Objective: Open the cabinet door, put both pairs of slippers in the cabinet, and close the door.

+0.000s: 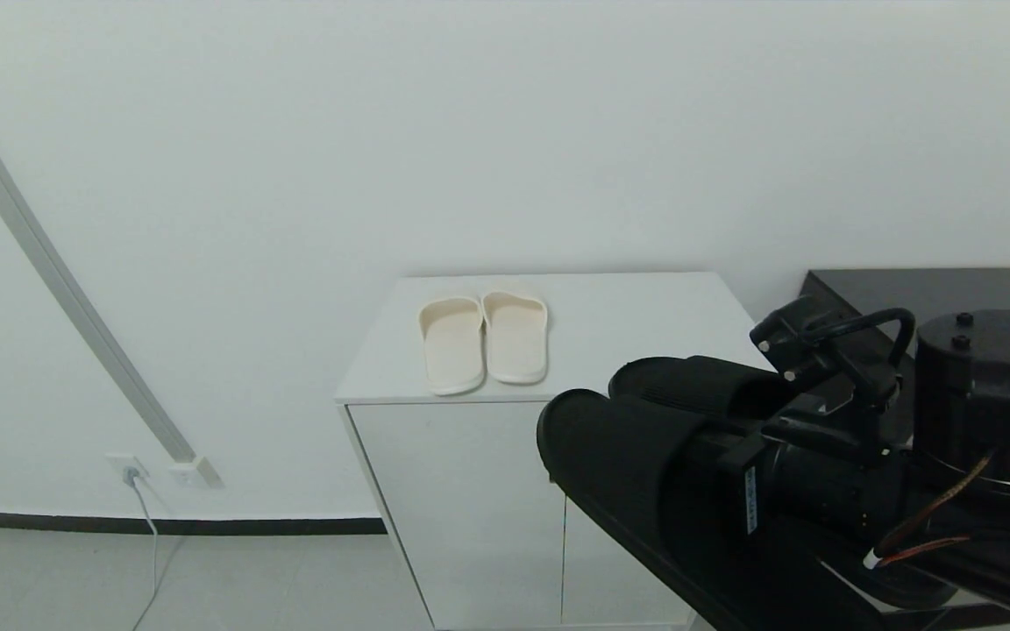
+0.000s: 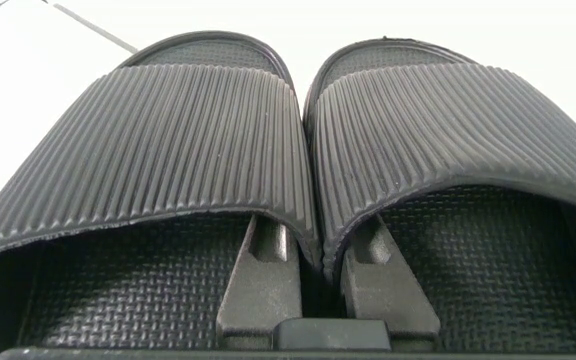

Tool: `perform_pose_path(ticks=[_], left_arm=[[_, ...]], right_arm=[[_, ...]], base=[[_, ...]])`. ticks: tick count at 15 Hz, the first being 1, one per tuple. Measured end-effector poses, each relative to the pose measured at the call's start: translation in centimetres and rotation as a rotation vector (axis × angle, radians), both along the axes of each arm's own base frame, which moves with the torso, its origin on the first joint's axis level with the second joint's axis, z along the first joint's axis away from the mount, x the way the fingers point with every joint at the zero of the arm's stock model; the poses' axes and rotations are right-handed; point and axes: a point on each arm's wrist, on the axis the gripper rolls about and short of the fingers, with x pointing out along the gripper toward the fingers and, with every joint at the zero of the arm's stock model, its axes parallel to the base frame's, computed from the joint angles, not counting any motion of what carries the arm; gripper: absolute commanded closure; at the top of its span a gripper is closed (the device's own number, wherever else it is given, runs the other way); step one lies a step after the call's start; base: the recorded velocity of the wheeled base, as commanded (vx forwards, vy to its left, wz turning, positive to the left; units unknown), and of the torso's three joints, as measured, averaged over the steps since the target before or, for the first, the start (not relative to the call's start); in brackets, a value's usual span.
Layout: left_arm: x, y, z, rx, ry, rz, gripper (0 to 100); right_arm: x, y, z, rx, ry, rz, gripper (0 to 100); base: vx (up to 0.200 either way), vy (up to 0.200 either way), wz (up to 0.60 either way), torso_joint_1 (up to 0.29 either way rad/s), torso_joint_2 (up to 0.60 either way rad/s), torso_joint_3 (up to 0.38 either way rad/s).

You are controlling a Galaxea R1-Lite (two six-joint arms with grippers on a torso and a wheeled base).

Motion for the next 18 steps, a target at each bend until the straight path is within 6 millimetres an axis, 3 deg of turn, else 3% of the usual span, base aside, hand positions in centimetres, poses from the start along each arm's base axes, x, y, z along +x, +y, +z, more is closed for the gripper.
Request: perform_pose_path(ticks=[5,13,14,18], left_arm=[[0.0,0.0,0.0,0.0,0.0,0.0,100],[0.0,0.0,0.0,0.0,0.0,0.0,100],[0.0,0.0,0.0,0.0,0.0,0.0,0],[0.0,0.0,0.0,0.0,0.0,0.0,0]], right_arm=[[0.1,0.1,-0.3,-0.008,0.008,-0.001,100],[-0.1,-0.1,-0.9,-0.025,0.022,0.001,100],[-0.1,-0.1,-0.9,-0.027,0.022,0.002,100],[-0.2,-0.1,-1.1,-0.039,0.021,0.007,100]], base=[[0.0,0.0,0.0,-0.105,0.25,0.139],[0.0,0.0,0.0,-0.225,0.53,0.309],[0.0,0.0,0.0,-0.207,0.52,0.31],[0.0,0.0,0.0,-0.193,0.51,0.315]])
